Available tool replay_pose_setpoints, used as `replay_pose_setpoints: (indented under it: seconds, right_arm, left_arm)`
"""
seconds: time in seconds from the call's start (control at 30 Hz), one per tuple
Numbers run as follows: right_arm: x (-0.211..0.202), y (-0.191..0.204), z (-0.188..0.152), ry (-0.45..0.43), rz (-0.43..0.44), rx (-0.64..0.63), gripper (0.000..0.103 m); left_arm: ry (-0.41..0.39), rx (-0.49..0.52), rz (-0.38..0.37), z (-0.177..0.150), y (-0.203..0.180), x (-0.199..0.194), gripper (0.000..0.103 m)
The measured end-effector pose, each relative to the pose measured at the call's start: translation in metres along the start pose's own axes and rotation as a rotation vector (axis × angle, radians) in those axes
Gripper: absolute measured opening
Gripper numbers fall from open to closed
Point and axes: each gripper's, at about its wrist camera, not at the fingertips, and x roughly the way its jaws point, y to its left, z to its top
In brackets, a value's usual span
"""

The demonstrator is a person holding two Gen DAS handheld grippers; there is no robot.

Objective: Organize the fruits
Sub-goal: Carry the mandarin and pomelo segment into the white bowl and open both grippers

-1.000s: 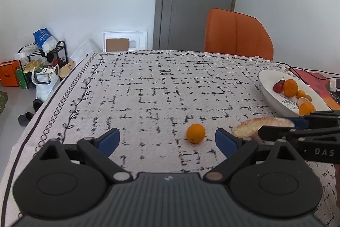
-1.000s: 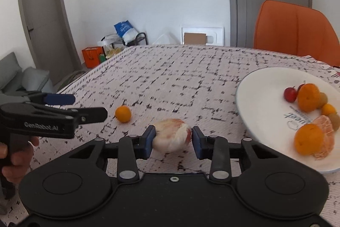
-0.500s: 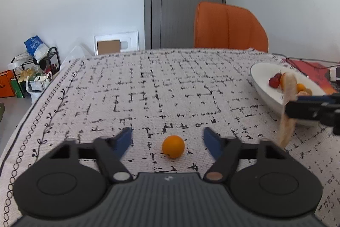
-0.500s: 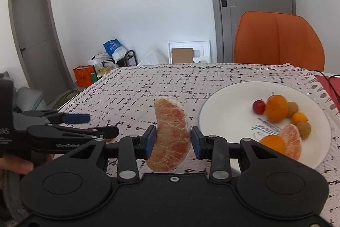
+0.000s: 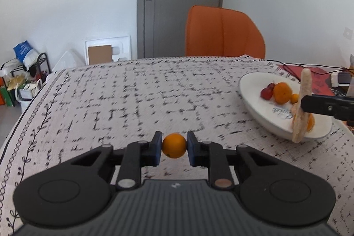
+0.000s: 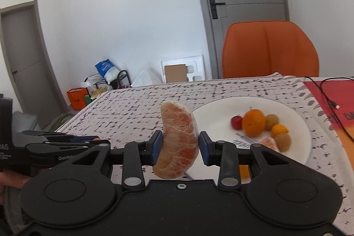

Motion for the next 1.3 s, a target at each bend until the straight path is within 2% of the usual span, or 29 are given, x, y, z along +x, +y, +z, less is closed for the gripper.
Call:
replay_pose_setpoints:
  seconds: [0.2,0.27,0.47,0.7,1.3]
  right_arm:
    - [-0.005,-0.012,-0.002,0.001,-0.050,0.009,0.034]
    - [-0.005,-0.016,-0.004,0.001,-0.060,0.018,0.025]
    - [0.001,-0.027,-0.004,-0.003,-0.081,0.040,0.027]
    - [-0.009,-0.035,-0.011,-0.004,-0.065,0.063,0.027]
    - [-0.037,-0.059,-0.021,-0.035,-0.089,0.127,0.040]
  left_arm:
    - [-0.021,0.020,-0.036,0.009,-0.015,-0.002,0.022]
    - [-0.027,0.027,-0.047,0.012,-0.019,-0.002,0.022]
    - [-0.042,0.049,-0.077,0.019,-0.034,-0.002,0.022]
    - [-0.053,0.088,-0.107,0.027,-0.053,-0.001,0.022]
    - [-0.063,0.182,-0.185,0.043,-0.112,0.010,0.022]
